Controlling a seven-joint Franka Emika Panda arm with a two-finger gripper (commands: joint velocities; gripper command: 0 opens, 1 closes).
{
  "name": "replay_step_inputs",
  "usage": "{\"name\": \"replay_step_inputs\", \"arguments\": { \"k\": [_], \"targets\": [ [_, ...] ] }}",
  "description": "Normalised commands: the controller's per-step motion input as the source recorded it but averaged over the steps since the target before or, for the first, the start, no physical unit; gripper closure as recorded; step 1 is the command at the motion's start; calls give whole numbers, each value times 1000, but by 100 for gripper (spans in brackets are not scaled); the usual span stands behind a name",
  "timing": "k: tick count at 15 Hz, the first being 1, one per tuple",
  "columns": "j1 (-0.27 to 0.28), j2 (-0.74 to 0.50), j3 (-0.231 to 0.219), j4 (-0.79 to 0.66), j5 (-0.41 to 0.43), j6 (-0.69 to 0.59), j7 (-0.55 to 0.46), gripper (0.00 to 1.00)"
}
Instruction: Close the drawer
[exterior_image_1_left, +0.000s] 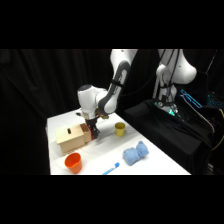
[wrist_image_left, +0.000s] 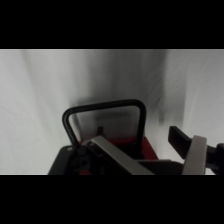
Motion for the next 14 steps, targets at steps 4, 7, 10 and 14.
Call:
{"name": "replay_step_inputs", "arguments": {
  "k": [4,7,10,14],
  "targets": [
    [89,207,-3,458,-94,-172,36,0],
    [81,190,0,430,-96,-160,46,0],
    [55,165,5,393,-84,-152,41,0],
    [34,52,-2,259,-81,-149,44,0]
  ]
}}
